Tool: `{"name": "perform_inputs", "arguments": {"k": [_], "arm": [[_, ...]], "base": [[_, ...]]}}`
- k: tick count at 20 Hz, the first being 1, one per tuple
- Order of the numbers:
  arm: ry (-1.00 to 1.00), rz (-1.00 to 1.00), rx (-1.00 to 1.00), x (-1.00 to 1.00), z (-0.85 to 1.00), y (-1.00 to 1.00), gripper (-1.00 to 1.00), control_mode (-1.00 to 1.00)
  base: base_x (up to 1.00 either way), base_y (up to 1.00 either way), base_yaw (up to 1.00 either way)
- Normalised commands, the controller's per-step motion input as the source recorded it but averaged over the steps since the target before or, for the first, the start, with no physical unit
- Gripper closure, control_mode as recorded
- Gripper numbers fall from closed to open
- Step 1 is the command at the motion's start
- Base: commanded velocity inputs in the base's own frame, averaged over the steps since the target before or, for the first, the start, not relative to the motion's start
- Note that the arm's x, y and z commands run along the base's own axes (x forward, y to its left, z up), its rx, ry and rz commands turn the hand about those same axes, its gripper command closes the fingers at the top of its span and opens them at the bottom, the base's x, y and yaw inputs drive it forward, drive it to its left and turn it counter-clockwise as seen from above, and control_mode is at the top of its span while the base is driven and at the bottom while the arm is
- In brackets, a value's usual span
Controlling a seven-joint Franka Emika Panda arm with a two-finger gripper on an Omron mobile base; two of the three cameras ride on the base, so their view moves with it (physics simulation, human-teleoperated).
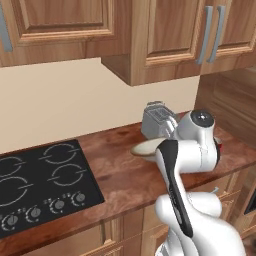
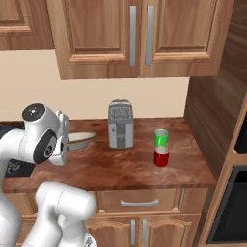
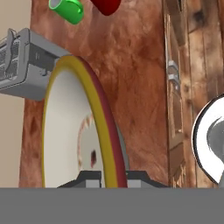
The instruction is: Clear the mugs and bowl far away from the sink.
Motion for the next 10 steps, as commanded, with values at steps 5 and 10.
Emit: {"name": "perform_inputs", "arguments": {"k": [5,10], "arm": [[0.0,0.04,0.0,0.5,-0.37,0.22,1.0,-1.0],[0.01,0.0,0.0,0.61,-0.37,0.21,1.0,-1.0]], "base": [[0.0,0.0,0.0],[0.0,0.0,0.0]]}}
